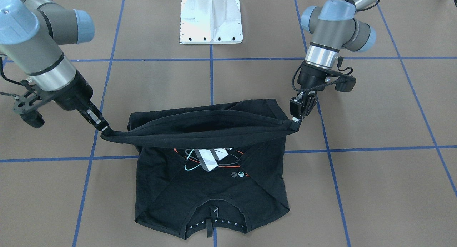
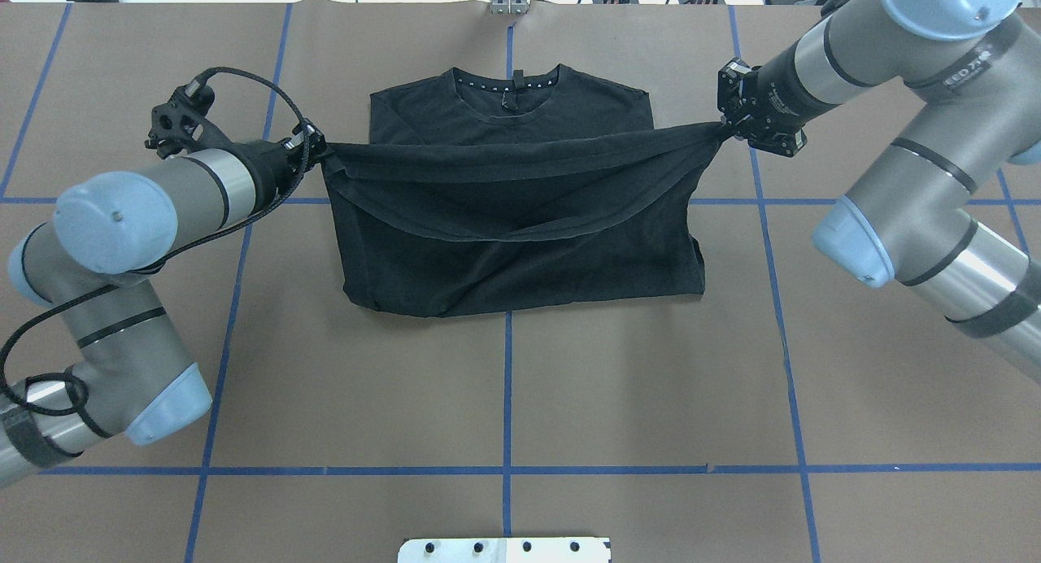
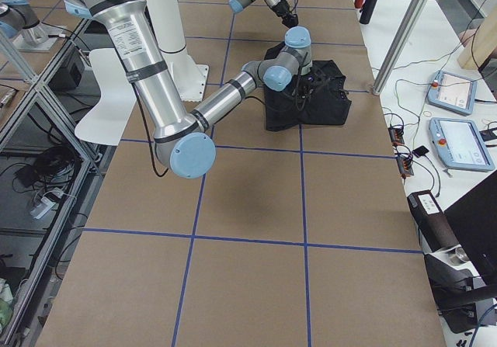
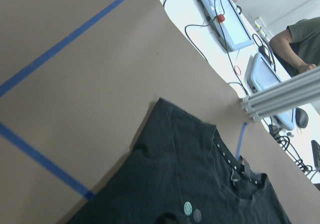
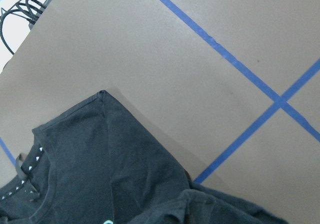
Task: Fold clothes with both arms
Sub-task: 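Lift the hem with both grippers and fold it toward the collar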
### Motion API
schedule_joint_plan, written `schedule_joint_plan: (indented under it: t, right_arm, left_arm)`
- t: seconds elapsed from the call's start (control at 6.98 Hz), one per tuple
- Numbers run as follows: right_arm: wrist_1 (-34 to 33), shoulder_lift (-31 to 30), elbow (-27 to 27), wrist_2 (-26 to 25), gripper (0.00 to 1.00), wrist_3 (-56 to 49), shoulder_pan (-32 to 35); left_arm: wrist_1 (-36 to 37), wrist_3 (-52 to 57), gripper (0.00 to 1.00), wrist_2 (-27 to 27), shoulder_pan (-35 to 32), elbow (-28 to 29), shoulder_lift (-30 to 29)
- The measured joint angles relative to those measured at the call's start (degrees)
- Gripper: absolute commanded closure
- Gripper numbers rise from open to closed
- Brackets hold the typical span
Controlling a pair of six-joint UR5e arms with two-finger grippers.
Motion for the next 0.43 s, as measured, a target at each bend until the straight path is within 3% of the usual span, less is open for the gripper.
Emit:
schedule_joint_plan:
  t: [0.43]
  right_arm:
    - [0.4,4.7,-9.5,-5.0,1.00,-4.3,0.1]
  left_arm:
    - [-4.1,1.0,1.00,-0.4,-3.6,14.3,-7.7]
